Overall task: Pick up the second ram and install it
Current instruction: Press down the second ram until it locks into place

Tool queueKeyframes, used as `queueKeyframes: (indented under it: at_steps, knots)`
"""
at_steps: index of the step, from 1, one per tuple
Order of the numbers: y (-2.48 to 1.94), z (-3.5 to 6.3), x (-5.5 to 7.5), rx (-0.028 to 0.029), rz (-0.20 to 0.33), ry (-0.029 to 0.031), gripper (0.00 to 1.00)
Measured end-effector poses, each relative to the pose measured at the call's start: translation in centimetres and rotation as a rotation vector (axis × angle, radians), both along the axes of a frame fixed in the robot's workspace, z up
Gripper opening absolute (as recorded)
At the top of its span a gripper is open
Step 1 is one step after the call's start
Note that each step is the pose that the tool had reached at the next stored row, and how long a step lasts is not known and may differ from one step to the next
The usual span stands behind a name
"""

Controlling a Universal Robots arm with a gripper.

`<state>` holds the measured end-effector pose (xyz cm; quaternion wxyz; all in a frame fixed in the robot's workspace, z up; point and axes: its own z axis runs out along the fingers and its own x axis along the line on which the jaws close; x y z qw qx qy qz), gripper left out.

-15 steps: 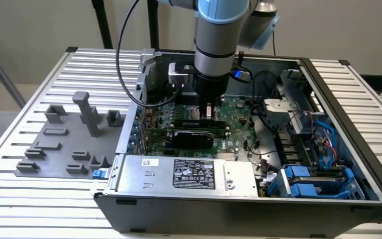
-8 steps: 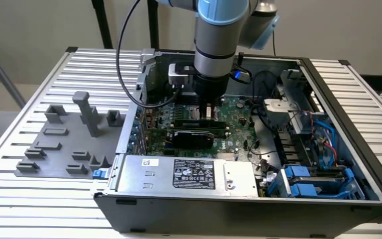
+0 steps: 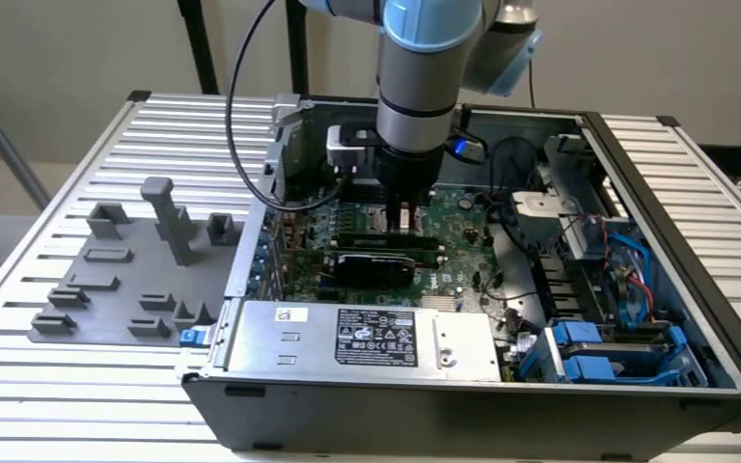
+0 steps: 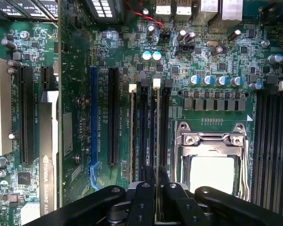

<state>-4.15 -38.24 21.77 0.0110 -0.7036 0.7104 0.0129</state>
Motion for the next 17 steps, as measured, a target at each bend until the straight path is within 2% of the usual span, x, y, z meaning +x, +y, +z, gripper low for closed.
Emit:
queueKeyframes:
  at_steps: [1, 5, 13, 14, 17]
  knots:
    - [0.0, -0.01, 0.0, 0.0003, 0.0, 0.0001, 1.0]
    - [0.0, 0.12, 0.0, 0.0003, 0.0, -0.0001, 1.0]
    - [0.0, 2.18, -0.2, 0.0002, 0.0, -0.0001, 1.0]
    - [0.0, 2.34, -0.3, 0.0002, 0.0, -0.0001, 0.0]
    - [0.0, 2.55, -0.3, 0.0003, 0.0, -0.0001, 0.0]
